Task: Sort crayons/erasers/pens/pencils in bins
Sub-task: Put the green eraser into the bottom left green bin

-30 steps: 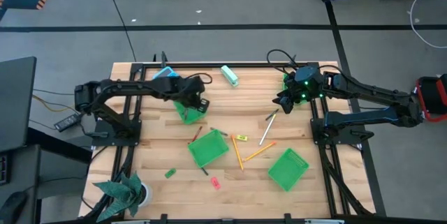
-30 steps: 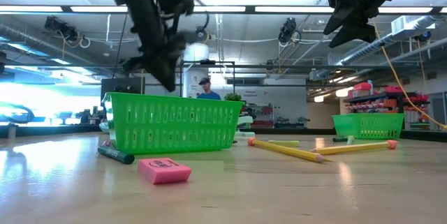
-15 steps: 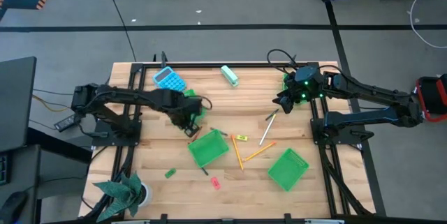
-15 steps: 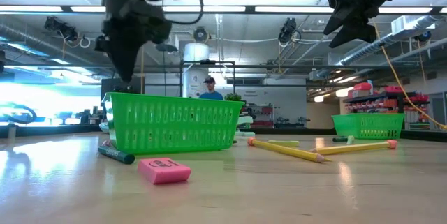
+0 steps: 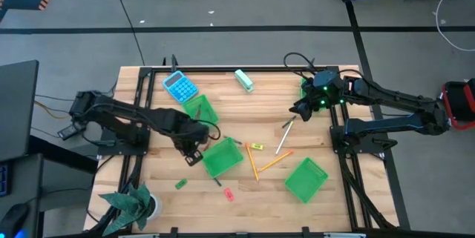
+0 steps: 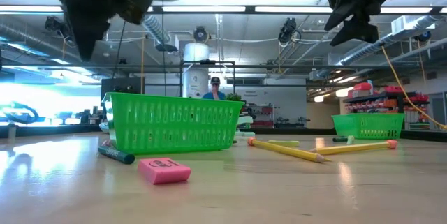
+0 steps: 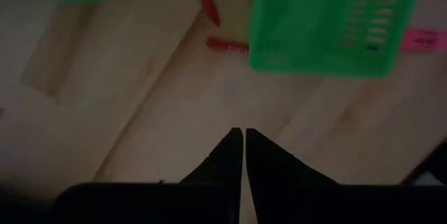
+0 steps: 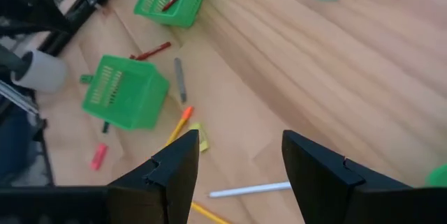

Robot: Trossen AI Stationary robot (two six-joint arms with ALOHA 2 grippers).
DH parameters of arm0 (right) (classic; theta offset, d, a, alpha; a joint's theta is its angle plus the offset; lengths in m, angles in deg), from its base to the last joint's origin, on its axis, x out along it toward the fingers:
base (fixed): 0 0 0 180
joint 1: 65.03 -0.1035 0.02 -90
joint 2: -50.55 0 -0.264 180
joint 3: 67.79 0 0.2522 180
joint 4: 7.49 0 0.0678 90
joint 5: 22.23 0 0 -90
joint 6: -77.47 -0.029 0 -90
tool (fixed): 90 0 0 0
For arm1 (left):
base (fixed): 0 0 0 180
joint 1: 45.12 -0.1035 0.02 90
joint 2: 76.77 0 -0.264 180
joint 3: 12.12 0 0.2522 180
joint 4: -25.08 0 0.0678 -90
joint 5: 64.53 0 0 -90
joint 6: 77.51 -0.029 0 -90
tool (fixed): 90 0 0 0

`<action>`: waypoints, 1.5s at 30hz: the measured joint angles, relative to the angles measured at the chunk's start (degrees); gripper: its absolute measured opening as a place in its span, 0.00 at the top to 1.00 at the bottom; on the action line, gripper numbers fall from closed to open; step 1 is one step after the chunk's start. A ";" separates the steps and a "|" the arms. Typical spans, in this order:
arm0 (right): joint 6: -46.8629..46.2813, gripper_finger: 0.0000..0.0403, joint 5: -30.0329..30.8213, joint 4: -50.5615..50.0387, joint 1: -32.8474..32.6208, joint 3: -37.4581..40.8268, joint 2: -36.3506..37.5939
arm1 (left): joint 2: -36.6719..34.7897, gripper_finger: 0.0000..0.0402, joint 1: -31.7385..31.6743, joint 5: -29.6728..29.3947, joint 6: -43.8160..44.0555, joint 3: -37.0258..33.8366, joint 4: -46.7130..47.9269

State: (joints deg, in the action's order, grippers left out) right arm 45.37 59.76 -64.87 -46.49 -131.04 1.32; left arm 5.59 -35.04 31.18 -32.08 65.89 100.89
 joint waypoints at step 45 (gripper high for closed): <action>-27.93 0.48 8.49 -2.43 -18.41 0.04 -4.79 | 1.22 0.53 18.51 -3.87 21.89 -10.11 -15.22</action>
State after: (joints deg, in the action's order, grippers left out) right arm 17.44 68.26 -67.30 -64.90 -131.00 -3.47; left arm 6.81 -16.53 27.31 -10.19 55.78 85.66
